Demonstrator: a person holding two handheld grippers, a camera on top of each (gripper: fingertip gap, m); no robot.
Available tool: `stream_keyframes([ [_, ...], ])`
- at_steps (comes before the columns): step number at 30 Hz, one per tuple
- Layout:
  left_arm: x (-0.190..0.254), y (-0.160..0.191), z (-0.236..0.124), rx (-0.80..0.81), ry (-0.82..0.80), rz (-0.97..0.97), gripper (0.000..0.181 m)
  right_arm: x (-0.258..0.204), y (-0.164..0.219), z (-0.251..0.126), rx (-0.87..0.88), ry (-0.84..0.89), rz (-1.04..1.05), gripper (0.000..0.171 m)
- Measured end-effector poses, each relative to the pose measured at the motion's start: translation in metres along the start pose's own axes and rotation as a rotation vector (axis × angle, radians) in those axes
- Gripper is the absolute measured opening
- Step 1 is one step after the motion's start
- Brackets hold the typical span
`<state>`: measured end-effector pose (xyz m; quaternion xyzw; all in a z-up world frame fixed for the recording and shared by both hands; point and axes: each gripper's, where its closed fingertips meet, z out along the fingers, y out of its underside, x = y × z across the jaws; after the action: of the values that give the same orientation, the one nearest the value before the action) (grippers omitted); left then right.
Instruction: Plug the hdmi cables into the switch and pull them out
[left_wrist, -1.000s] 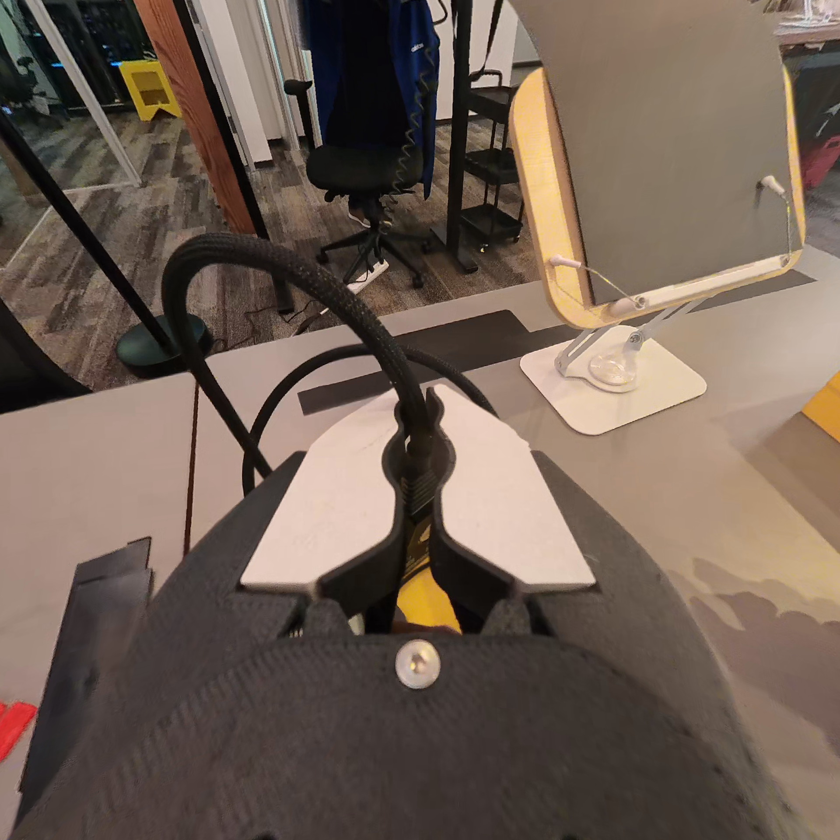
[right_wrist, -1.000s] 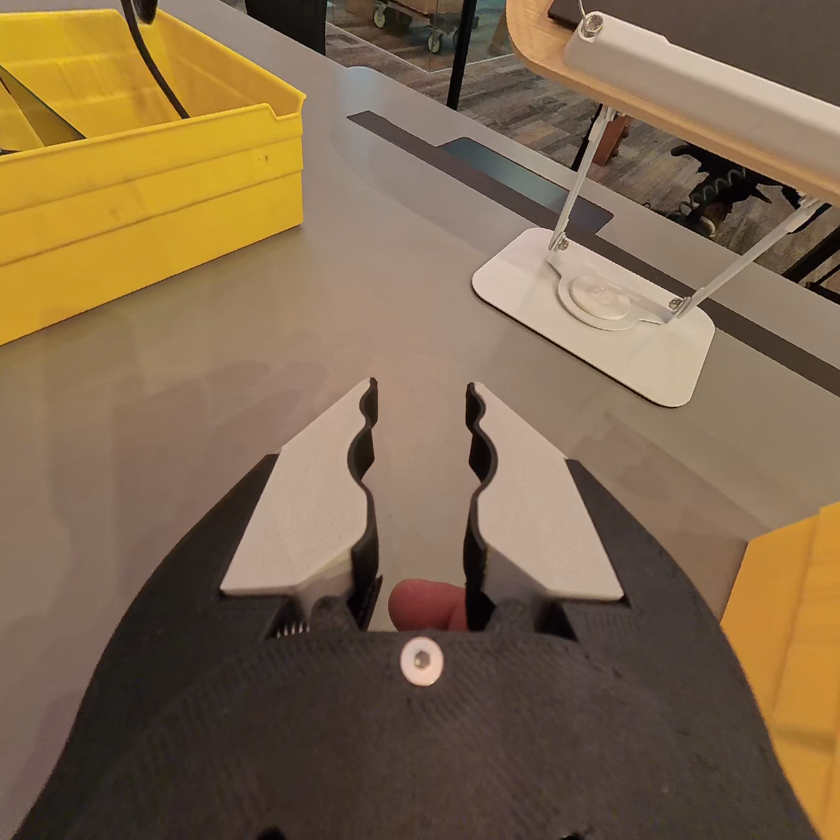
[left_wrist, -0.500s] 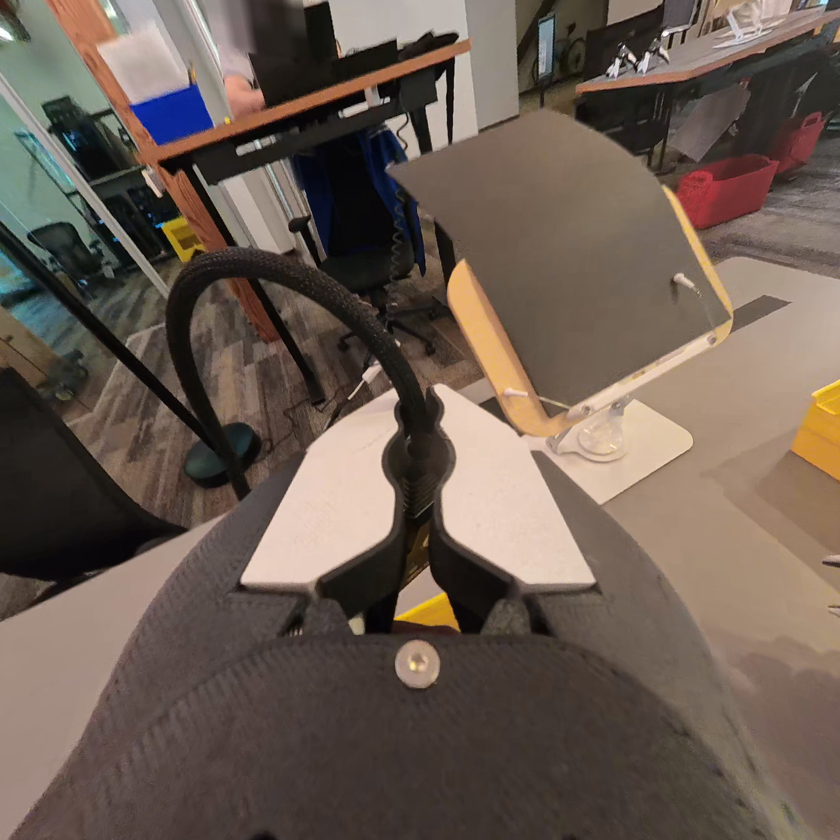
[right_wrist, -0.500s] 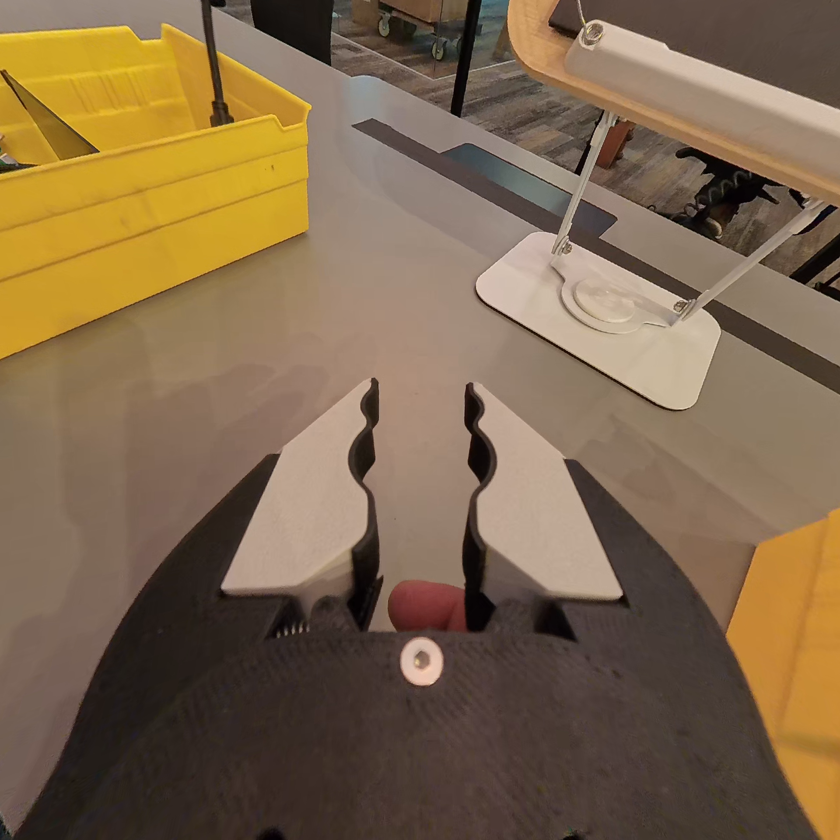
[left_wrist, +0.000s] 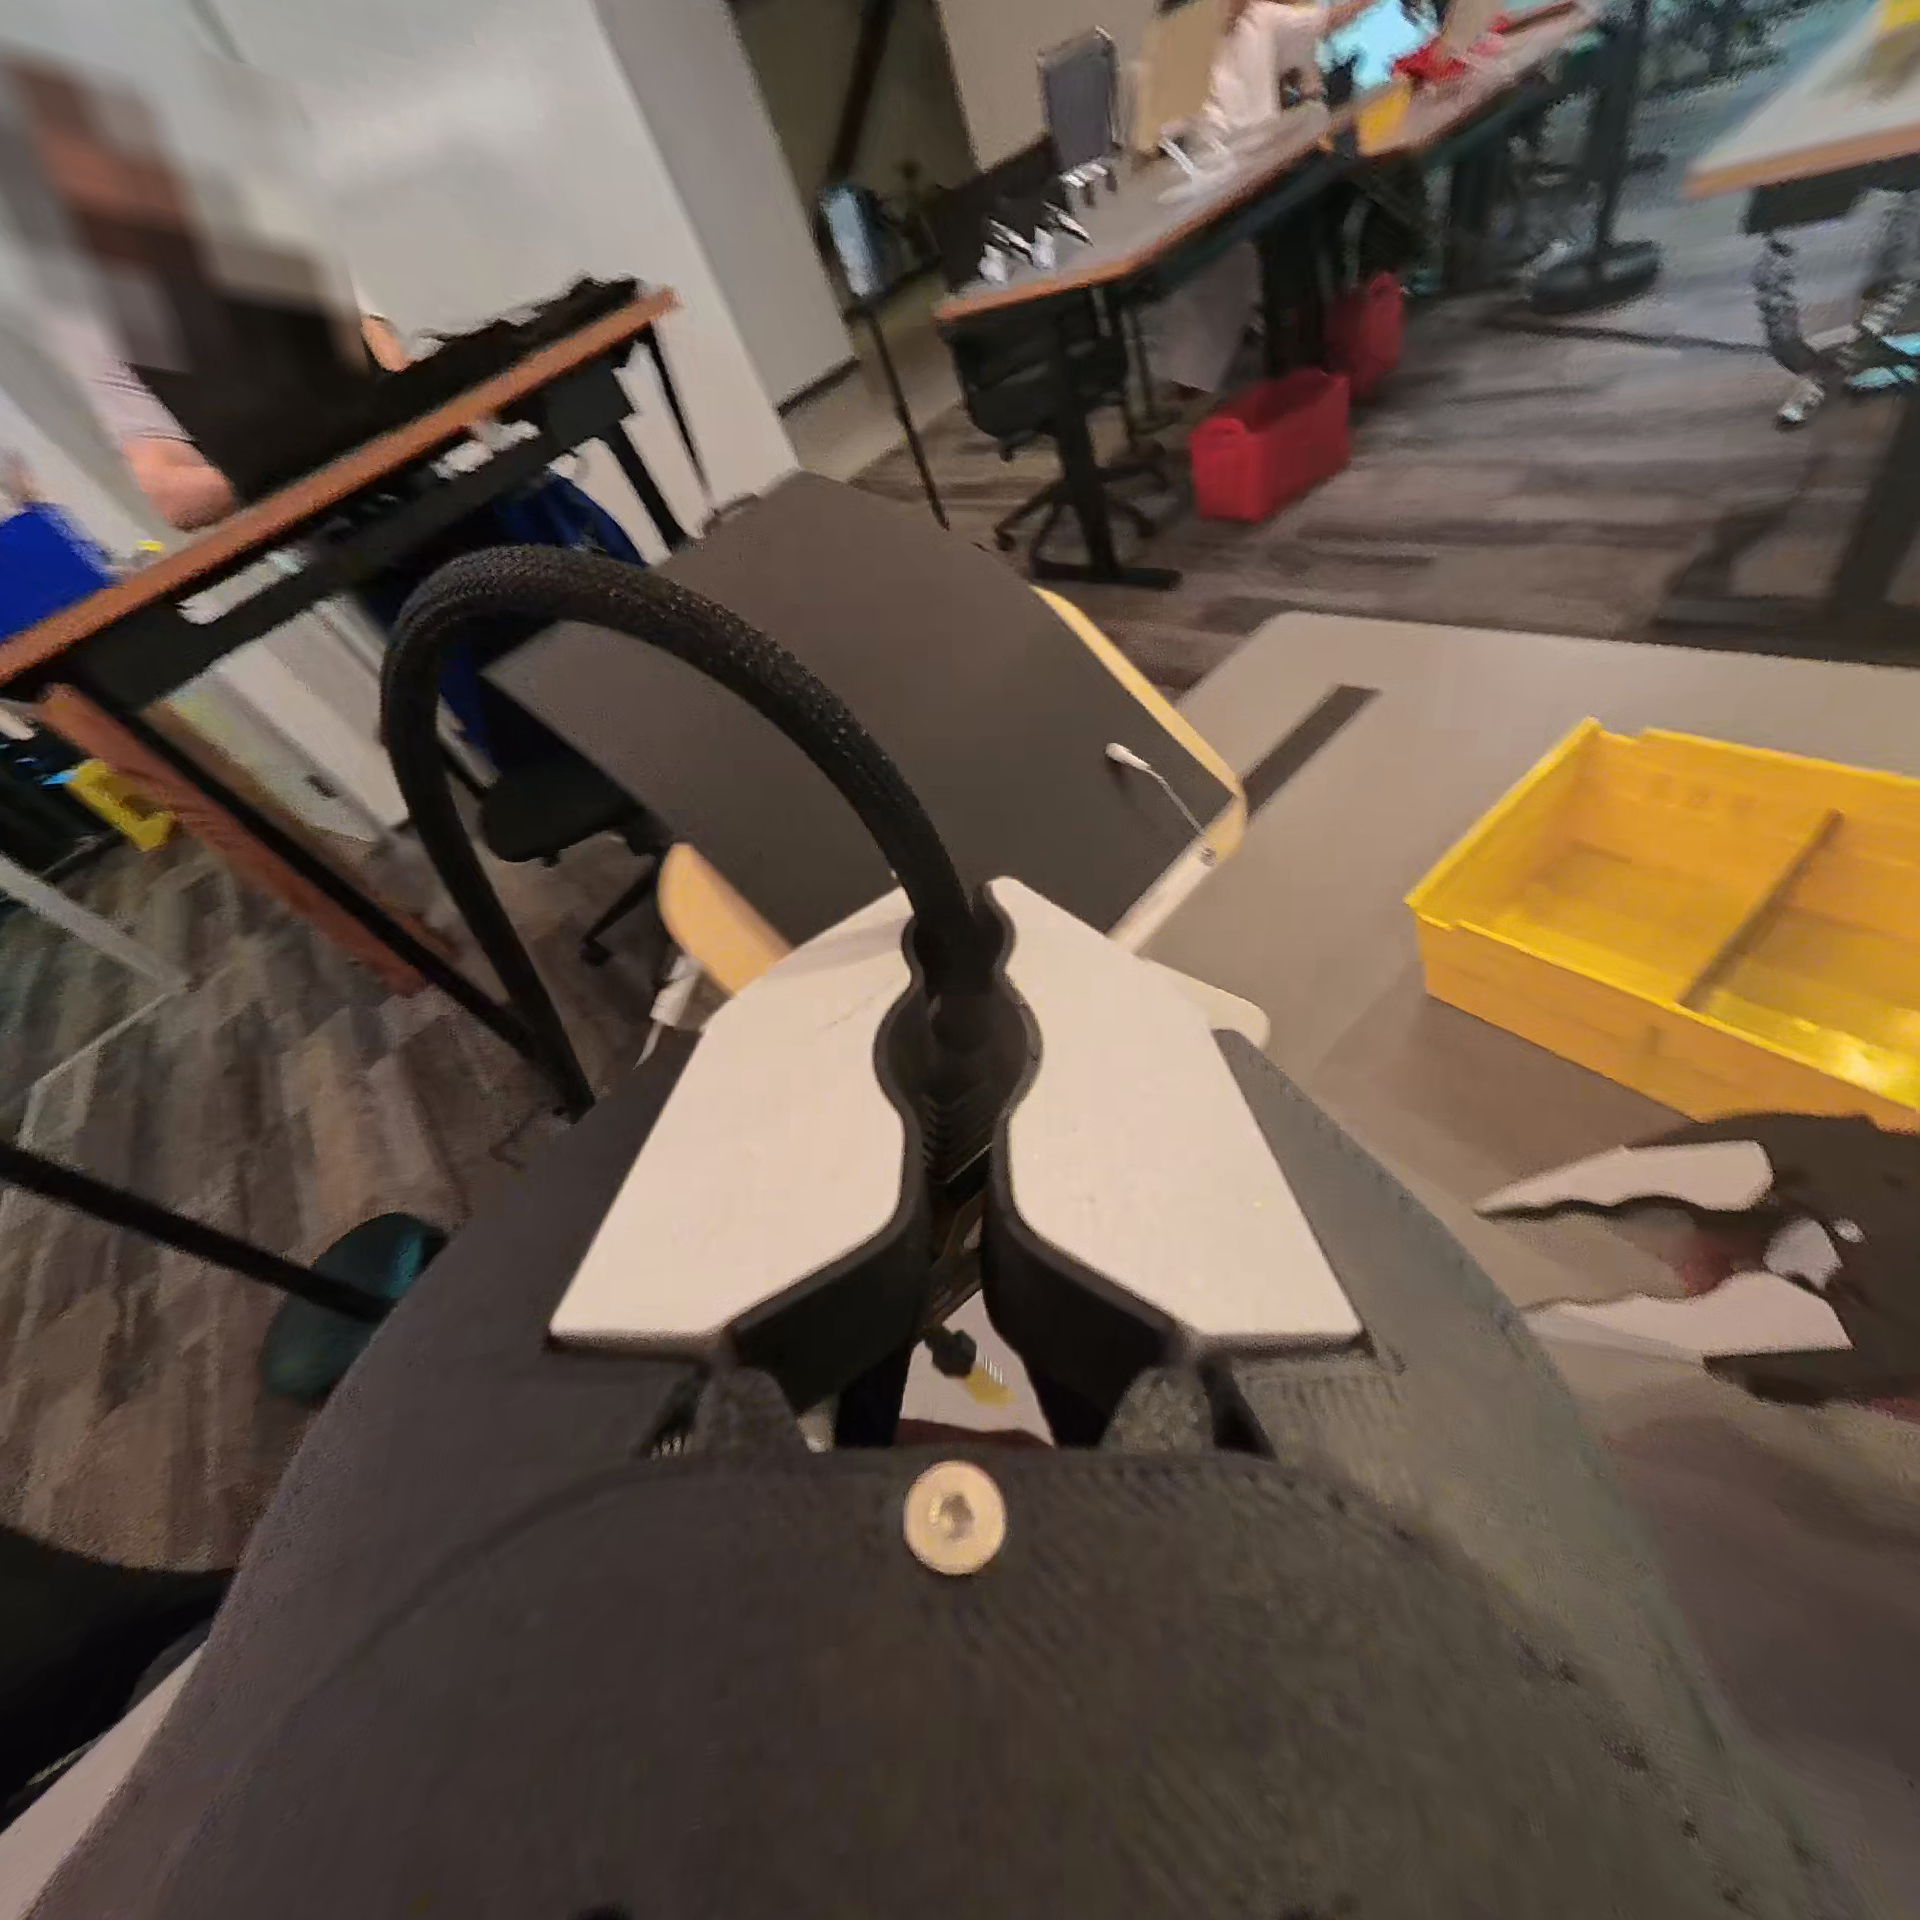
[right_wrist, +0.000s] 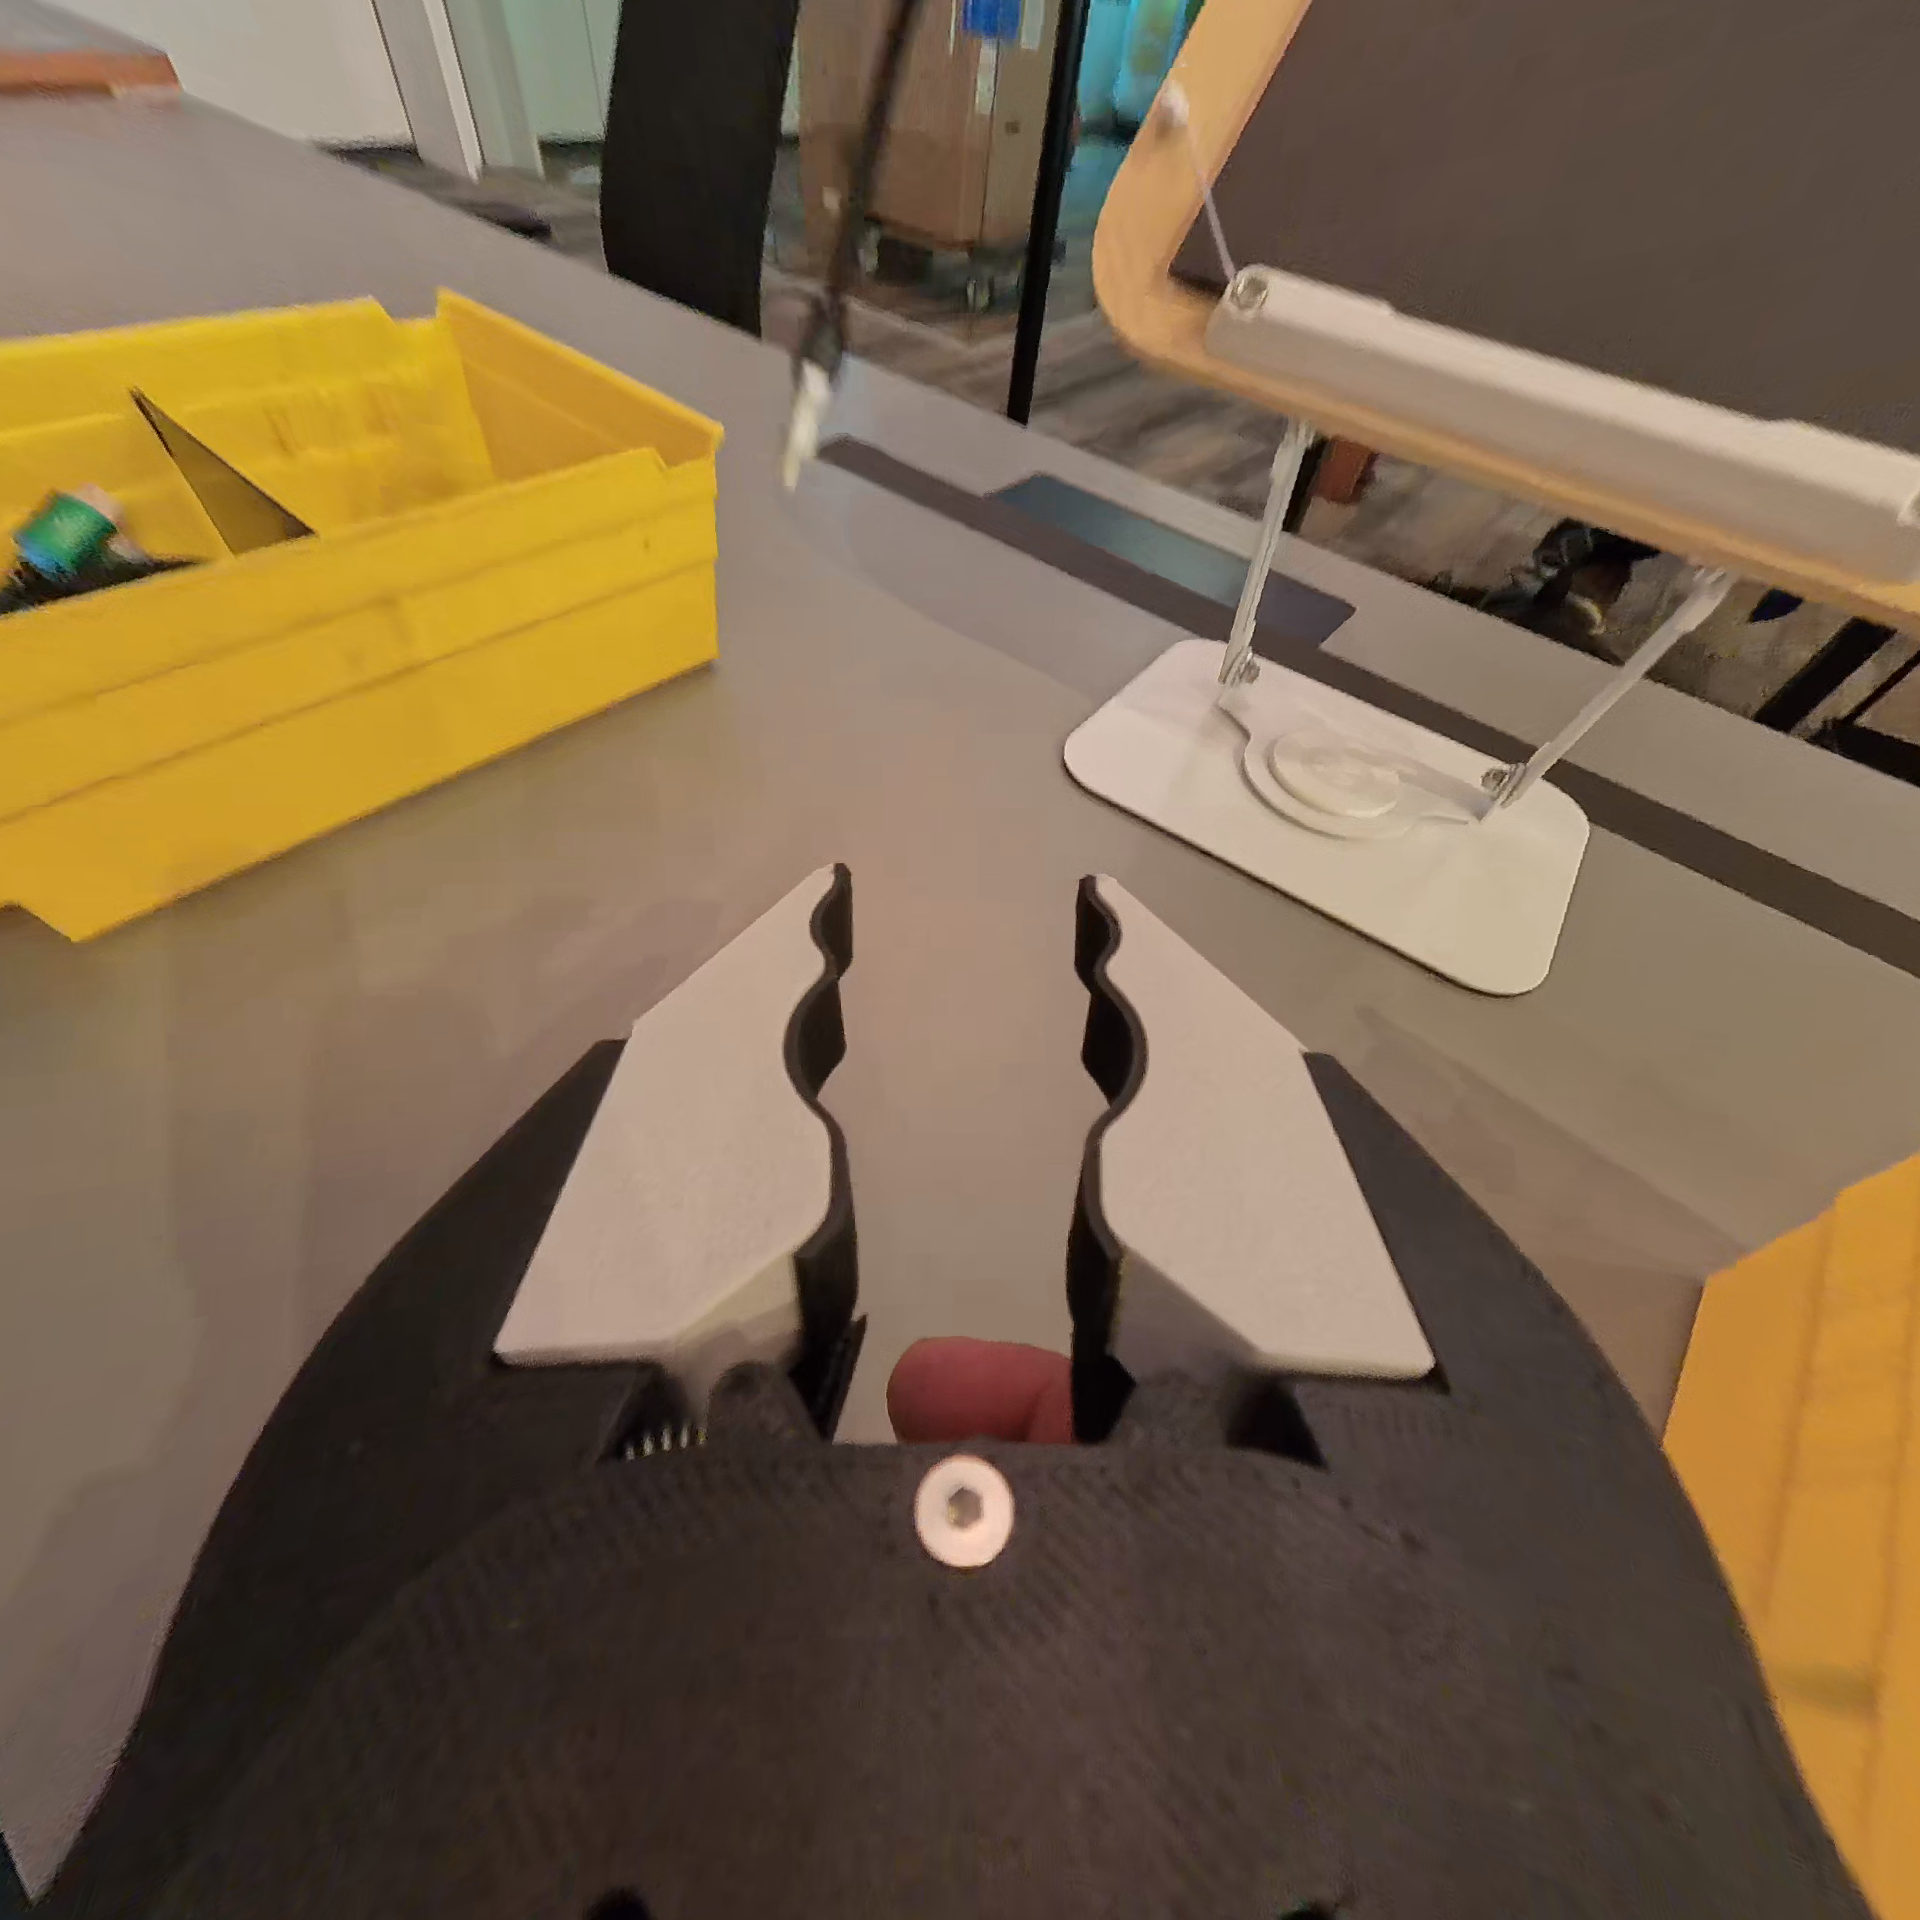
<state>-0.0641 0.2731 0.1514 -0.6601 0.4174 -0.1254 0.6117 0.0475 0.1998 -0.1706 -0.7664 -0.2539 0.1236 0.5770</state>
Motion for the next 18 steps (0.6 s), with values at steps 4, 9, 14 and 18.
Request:
stream_keyframes([
  [4,0.06,0.039,0.041,-0.12,0.114,0.062,0.006,0.001,-0.013,-0.008,0.072,-0.007,0.03,0.047],
  [9,0.127,0.103,0.083,-0.295,0.286,0.108,0.006,0.0,-0.016,-0.012,0.092,-0.029,0.032,0.048],
  [14,0.165,0.163,0.112,-0.439,0.406,0.152,0.006,-0.013,-0.01,-0.011,0.054,-0.113,-0.043,0.044],
  [18,0.19,0.204,0.123,-0.548,0.503,0.228,0.006,-0.04,0.017,-0.006,-0.078,-0.273,-0.151,0.033],
])
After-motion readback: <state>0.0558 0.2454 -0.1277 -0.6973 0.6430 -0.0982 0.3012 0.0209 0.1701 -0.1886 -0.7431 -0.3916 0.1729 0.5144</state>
